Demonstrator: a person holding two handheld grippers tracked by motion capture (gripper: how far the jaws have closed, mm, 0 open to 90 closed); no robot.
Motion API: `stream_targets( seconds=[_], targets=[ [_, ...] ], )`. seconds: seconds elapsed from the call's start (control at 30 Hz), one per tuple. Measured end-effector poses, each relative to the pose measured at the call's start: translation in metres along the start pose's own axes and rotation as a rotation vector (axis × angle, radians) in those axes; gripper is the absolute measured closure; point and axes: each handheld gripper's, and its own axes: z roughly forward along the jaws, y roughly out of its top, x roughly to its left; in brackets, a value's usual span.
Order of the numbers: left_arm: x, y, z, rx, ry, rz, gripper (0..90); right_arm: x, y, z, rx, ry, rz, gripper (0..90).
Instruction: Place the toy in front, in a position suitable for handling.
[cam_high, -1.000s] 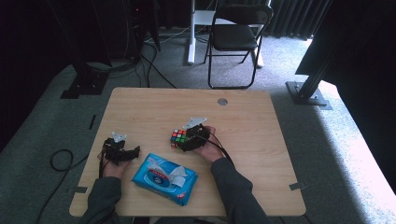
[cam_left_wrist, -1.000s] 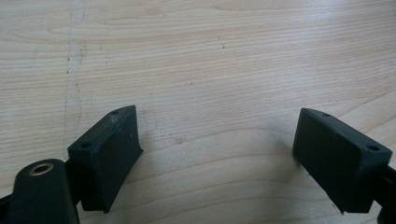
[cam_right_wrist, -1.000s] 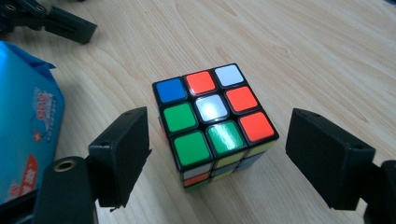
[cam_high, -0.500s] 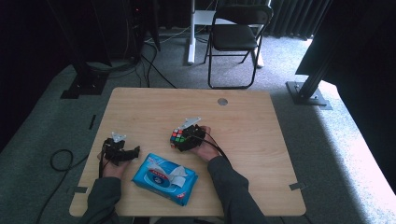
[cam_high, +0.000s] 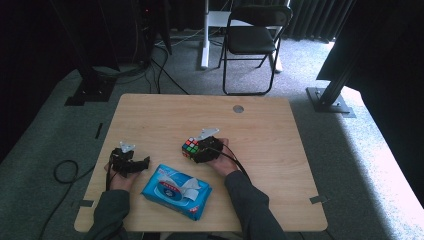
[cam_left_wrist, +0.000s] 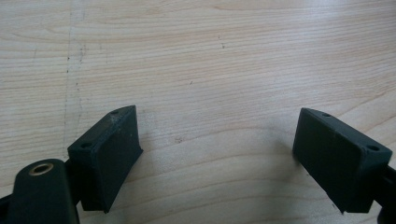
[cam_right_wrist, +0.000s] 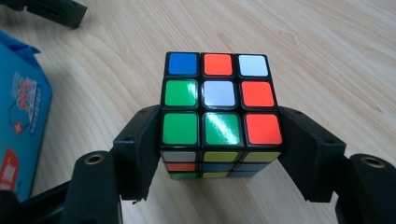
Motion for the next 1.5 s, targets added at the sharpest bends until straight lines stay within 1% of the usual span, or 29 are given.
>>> stream_targets(
  seconds=[0.1, 0.37, 0.63, 0.8, 0.93, 0.97, 1.3, 1.5],
  targets=[
    [0.000, 0.000, 0.000, 0.000, 0.003, 0.003, 14.8, 0.001, -0.004, -0.005, -0.002, -0.007, -0.010, 33.9],
    [0.000, 0.000, 0.000, 0.001, 0.004, 0.003, 14.8, 0.003, -0.014, -0.019, -0.005, -0.028, -0.010, 33.9],
    [0.000, 0.000, 0.000, 0.001, 0.004, 0.003, 14.7, 0.003, -0.023, -0.031, -0.006, -0.054, 0.005, 34.0],
    [0.000, 0.000, 0.000, 0.001, 0.004, 0.003, 14.8, 0.001, -0.028, -0.041, -0.003, -0.071, 0.005, 34.0],
    [0.000, 0.000, 0.000, 0.001, 0.004, 0.003, 14.7, -0.001, -0.034, -0.051, -0.008, -0.083, 0.018, 34.0],
    [0.000, 0.000, 0.000, 0.001, 0.004, 0.003, 14.8, -0.001, -0.034, -0.051, -0.008, -0.083, 0.018, 34.0],
    [-0.001, 0.000, 0.000, -0.001, 0.004, 0.001, 14.7, -0.008, -0.060, -0.078, -0.017, -0.124, 0.040, 34.0],
    [-0.001, 0.000, 0.000, 0.001, 0.004, 0.002, 14.7, -0.010, -0.072, -0.088, -0.026, -0.129, 0.064, 34.0]
  ],
)
